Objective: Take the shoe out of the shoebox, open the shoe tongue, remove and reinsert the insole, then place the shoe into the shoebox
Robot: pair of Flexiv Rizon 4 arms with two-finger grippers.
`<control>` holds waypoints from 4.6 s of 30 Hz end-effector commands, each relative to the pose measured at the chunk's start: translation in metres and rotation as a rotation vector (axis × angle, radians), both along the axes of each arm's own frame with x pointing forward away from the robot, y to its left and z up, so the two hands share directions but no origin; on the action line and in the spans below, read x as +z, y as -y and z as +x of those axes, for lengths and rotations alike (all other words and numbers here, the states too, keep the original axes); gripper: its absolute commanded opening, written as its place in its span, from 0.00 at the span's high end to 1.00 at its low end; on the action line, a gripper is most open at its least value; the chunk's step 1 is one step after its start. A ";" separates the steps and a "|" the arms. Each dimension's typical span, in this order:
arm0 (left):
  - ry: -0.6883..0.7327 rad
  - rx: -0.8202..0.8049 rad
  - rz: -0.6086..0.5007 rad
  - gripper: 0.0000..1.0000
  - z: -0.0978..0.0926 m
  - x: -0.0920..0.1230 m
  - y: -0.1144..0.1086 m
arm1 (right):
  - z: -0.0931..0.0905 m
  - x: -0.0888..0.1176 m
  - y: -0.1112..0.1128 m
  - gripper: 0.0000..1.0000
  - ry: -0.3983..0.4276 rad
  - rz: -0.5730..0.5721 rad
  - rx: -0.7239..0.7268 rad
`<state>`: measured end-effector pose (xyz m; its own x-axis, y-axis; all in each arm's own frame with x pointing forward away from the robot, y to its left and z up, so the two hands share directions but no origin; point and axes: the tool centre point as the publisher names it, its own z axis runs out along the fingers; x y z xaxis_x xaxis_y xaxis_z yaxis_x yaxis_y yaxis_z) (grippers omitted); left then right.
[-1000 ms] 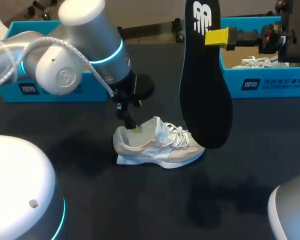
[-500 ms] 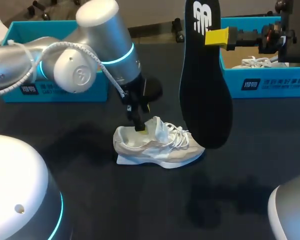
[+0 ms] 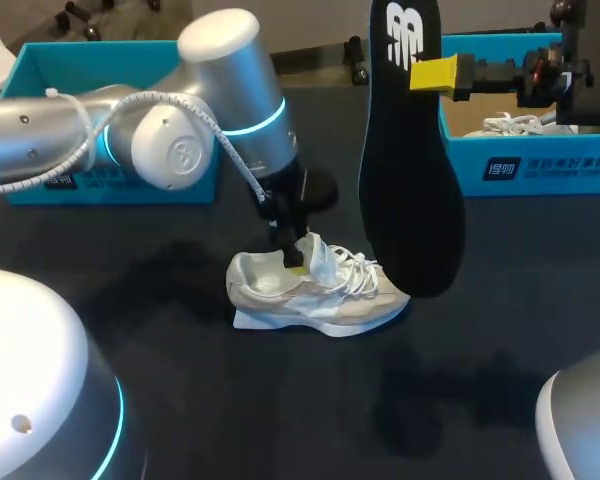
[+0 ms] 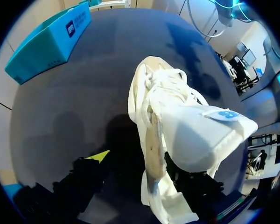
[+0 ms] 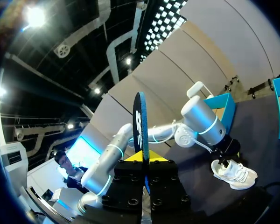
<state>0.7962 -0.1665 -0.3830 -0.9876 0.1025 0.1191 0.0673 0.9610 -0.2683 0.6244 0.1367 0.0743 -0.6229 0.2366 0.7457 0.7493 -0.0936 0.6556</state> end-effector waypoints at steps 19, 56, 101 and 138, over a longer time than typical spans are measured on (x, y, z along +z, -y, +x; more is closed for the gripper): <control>-0.049 -0.001 -0.015 1.00 -0.012 -0.016 -0.003 | 0.004 0.001 -0.004 1.00 -0.003 -0.004 0.002; -0.086 -0.257 -0.202 1.00 -0.014 0.052 -0.011 | 0.004 0.001 -0.004 1.00 -0.003 -0.004 0.002; -0.375 -1.042 -0.032 1.00 0.019 0.064 0.002 | 0.004 0.001 -0.004 1.00 -0.003 -0.004 0.002; -0.351 -1.396 0.086 1.00 -0.008 0.029 0.049 | 0.004 0.001 -0.004 1.00 -0.003 -0.004 0.002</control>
<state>0.7903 -0.2120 -0.3495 -0.0086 0.9266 0.3759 0.8922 0.1768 -0.4156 0.6244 0.1367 0.0744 -0.6229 0.2366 0.7456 0.7493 -0.0935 0.6556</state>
